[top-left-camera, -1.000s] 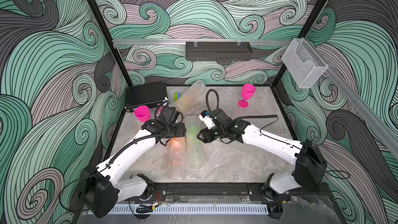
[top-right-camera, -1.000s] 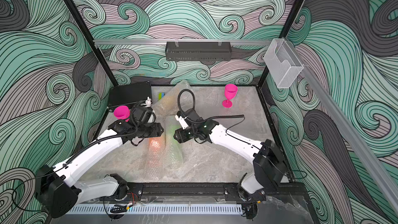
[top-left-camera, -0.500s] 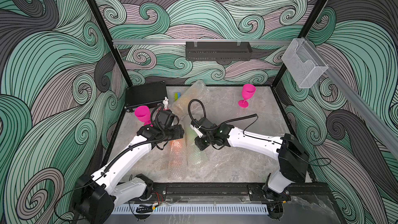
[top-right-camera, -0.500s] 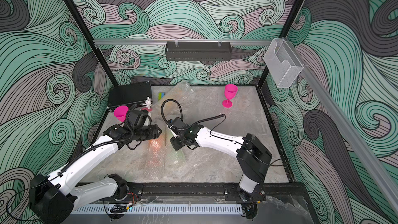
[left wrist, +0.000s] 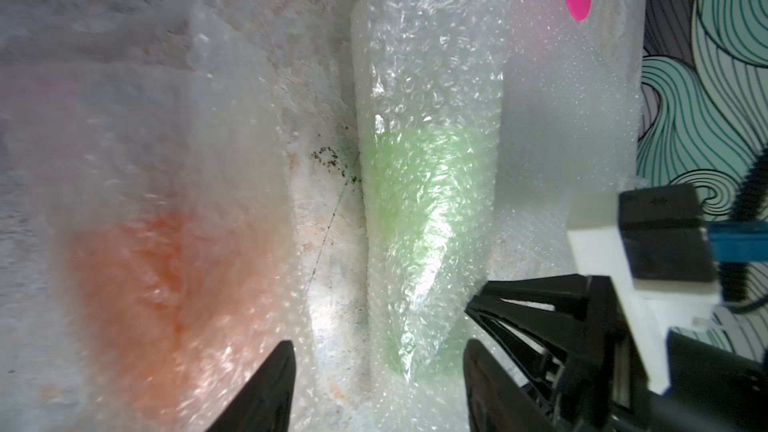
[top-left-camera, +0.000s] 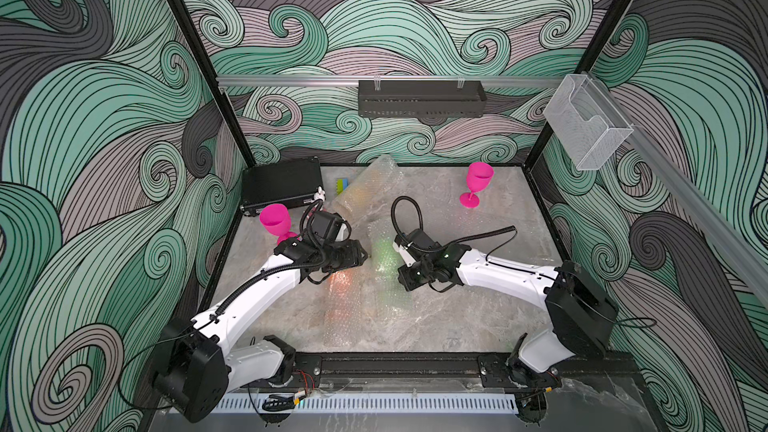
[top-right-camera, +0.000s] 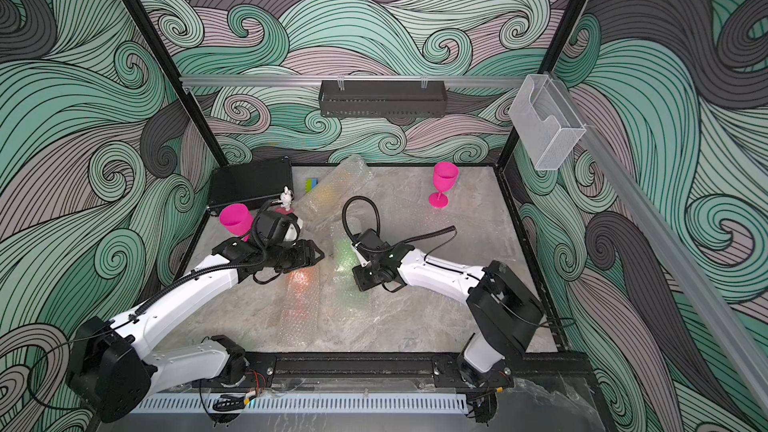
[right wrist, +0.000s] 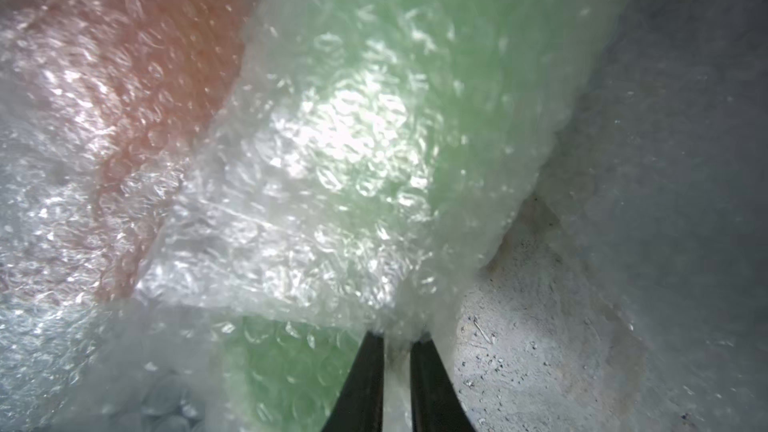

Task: Unpack wine glasses from bubble wrap
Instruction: Adjust the bubble wrap at the center of the board.

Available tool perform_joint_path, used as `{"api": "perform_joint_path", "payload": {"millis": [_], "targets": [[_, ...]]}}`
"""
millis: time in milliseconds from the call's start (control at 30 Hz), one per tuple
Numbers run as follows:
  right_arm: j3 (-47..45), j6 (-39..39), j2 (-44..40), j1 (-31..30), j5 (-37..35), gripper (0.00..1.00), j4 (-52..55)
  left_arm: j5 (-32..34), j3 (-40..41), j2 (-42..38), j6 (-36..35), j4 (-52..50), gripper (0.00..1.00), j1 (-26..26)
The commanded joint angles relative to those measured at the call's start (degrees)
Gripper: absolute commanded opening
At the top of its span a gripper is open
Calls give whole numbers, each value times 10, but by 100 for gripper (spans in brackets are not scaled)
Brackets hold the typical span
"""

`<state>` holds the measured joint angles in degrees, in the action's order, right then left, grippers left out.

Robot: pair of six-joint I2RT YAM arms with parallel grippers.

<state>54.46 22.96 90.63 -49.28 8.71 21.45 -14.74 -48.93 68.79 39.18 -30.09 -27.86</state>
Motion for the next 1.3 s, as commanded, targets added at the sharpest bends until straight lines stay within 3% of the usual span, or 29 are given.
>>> {"api": "perform_joint_path", "payload": {"millis": [0, 467, 733, 967, 1267], "targets": [[-16, 19, -15, 9, 34, 18, -32, -35, 14, 7, 32, 35, 60, -1], [-59, 37, -21, 48, 83, 19, -66, -78, 49, 83, 74, 116, 46, -48], [-79, 47, -15, 59, 102, 20, -88, -88, 64, 72, 79, 119, 37, -48], [-82, 47, -17, 62, 106, 19, -91, -136, 82, 97, 97, 175, 38, -51], [-81, 49, -15, 62, 118, 20, -97, -142, 75, 113, 91, 190, 46, -55]]}}
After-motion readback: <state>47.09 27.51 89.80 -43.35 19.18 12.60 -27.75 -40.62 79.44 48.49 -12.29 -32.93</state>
